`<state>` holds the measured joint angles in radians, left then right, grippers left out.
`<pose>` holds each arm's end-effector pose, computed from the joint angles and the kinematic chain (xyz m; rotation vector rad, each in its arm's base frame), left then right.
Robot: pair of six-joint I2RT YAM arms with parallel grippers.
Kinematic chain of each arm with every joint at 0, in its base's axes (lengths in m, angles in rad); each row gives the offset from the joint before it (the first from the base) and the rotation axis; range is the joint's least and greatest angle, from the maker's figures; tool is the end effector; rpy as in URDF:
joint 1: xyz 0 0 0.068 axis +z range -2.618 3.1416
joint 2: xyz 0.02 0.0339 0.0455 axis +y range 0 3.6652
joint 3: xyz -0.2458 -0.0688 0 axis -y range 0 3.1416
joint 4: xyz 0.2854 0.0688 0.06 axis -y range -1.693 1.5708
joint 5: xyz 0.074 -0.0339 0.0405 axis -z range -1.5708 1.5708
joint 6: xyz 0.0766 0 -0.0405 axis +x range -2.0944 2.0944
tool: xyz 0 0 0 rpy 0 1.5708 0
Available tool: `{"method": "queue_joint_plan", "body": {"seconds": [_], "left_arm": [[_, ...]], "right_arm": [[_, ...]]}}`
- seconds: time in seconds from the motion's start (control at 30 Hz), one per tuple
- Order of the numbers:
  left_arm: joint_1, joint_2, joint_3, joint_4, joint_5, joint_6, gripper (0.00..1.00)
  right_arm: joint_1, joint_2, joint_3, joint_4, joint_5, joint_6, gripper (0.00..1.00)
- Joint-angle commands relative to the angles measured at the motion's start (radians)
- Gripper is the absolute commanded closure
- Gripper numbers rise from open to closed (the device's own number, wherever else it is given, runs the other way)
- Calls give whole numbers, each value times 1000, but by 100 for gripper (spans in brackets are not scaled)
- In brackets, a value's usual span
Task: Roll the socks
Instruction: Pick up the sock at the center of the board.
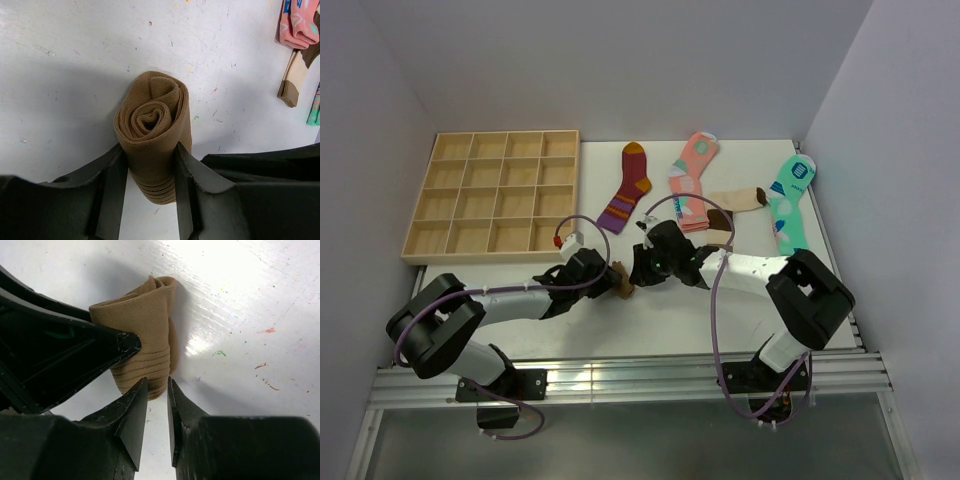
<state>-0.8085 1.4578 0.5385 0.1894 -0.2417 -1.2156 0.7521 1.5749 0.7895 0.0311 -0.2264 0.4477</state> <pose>0.2368 -0.2214 0.0682 -0.6117 2.3202 -0.7541 0.2611 0.2678 0.0981 -0.4928 2.4145 0.8320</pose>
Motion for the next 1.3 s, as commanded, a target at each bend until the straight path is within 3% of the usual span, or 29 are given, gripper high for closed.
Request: {"method": "queue_joint_plan", "body": {"seconds": [0.0, 0.17, 0.43, 0.67, 0.8, 1.03, 1.27], "left_arm": [[-3, 26, 5, -96, 19, 41, 57], [-3, 29, 9, -96, 25, 47, 56], [-3, 21, 9, -96, 31, 50, 51], [-3, -4, -2, -79, 45, 48, 30], [-3, -25, -17, -61, 47, 45, 23], [-3, -1, -20, -41, 39, 57, 24], [-3, 52, 6, -44, 56, 71, 34]], "right_arm": [[4, 14, 31, 18, 44, -6, 71], [1, 54, 39, 27, 36, -3, 78], [1, 96, 30, 53, 10, 9, 80], [-2, 142, 30, 56, 10, 34, 83], [-31, 171, 13, 78, -30, 66, 84], [-45, 180, 17, 79, -53, 75, 85], [-45, 188, 22, 87, -74, 77, 85]]}}
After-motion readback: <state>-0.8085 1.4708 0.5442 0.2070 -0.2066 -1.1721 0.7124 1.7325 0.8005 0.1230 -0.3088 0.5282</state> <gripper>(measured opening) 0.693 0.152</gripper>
